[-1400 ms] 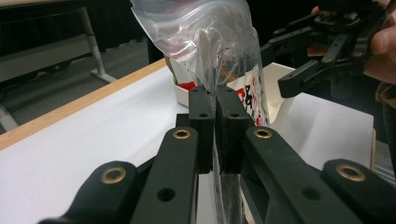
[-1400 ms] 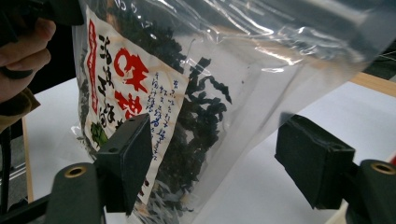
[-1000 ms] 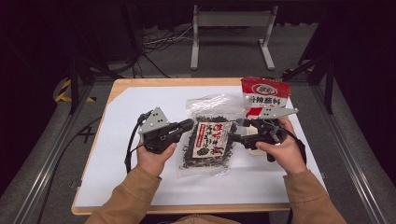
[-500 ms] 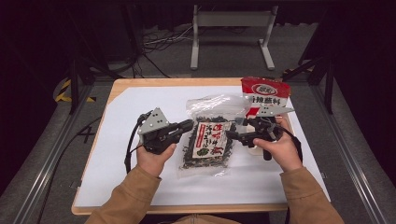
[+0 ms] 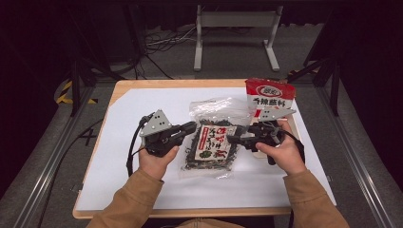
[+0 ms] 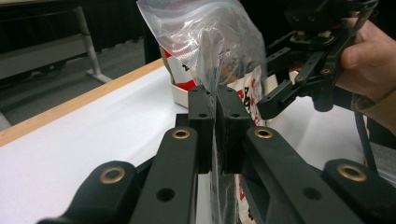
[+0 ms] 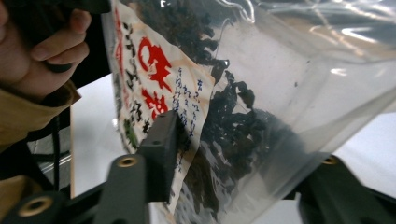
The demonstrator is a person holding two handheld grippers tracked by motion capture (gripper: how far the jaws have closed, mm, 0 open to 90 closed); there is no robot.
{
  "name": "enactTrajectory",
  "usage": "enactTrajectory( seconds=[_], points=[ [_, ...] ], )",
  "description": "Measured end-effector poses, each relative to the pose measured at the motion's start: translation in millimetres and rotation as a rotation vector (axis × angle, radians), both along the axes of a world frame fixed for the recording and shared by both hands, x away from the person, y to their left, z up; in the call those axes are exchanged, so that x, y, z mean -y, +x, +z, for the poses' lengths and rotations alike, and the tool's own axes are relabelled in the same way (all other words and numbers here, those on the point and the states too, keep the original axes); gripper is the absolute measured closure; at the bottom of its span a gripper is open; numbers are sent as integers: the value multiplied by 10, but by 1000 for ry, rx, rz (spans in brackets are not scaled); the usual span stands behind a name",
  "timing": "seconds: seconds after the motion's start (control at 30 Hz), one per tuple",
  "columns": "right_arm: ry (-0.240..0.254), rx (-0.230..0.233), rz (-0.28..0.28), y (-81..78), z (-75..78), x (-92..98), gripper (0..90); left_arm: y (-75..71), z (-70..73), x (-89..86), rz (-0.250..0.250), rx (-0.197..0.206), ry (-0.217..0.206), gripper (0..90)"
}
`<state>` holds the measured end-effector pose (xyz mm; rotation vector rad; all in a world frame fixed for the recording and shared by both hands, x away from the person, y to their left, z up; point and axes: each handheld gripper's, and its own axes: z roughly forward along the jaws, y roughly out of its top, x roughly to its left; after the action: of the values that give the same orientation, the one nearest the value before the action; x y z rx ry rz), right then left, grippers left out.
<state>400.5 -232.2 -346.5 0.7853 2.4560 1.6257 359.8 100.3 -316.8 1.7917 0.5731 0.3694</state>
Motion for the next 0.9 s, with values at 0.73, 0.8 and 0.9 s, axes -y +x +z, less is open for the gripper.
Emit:
enactTrajectory(
  seconds=[0.73, 0.8, 0.9],
  points=[
    [33, -2, 116, -176, 287, 139, 776, 42, 5, -150, 15, -31, -51, 727],
    [42, 5, 102, -195, 326, 186, 776, 23, 5, -162, 22, -26, -51, 703],
    [45, 4, 85, -218, 386, 253, 776, 5, 9, -179, 26, -25, -38, 667]
  ],
)
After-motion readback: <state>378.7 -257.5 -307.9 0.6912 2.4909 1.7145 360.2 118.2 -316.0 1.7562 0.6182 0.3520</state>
